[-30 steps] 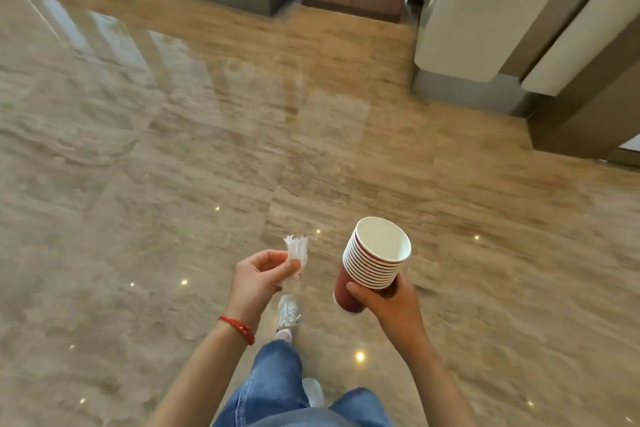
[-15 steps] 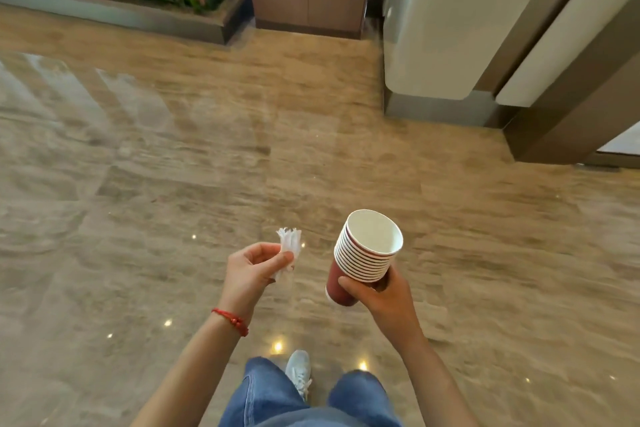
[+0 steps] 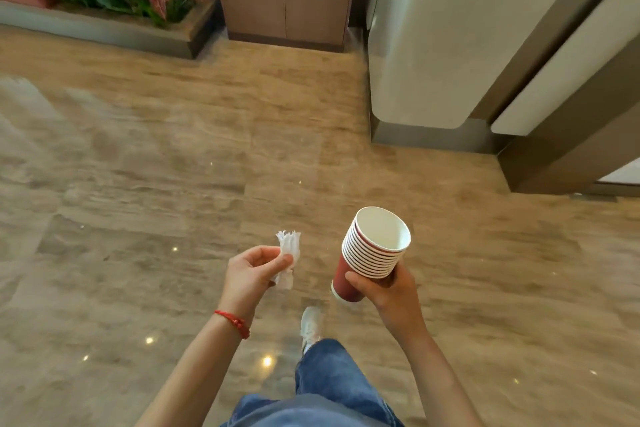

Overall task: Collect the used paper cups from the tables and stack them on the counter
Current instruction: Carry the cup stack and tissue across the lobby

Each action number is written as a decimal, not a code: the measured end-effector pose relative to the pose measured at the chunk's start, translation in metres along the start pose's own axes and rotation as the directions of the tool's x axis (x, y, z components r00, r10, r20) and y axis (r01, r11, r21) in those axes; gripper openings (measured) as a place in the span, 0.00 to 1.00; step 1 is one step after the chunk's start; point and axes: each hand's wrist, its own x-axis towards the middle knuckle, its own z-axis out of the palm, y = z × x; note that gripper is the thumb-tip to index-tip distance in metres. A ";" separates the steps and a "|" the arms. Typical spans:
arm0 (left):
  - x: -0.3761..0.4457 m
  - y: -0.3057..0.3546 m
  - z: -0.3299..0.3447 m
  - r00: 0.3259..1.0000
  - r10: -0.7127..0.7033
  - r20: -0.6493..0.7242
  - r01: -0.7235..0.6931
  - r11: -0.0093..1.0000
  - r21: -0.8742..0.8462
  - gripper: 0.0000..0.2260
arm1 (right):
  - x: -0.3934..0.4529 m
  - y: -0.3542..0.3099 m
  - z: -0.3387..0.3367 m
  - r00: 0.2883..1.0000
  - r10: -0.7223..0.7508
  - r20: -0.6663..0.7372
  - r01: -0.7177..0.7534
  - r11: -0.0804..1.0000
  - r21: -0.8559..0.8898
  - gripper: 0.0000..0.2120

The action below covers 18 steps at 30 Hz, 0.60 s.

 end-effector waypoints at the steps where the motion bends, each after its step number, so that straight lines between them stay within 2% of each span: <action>1: 0.017 0.014 0.009 1.000 0.006 -0.001 -0.006 1.000 -0.002 0.03 | 0.023 -0.008 -0.001 1.000 -0.005 0.002 0.005 1.000 -0.006 0.22; 10: 0.155 0.112 0.059 0.998 0.056 -0.016 -0.057 0.998 -0.018 0.05 | 0.200 -0.070 0.012 0.996 -0.085 0.022 0.086 0.994 -0.064 0.21; 18: 0.312 0.184 0.093 0.998 0.054 0.020 -0.054 0.998 -0.019 0.05 | 0.356 -0.094 0.045 0.998 -0.055 0.011 0.056 0.998 -0.042 0.23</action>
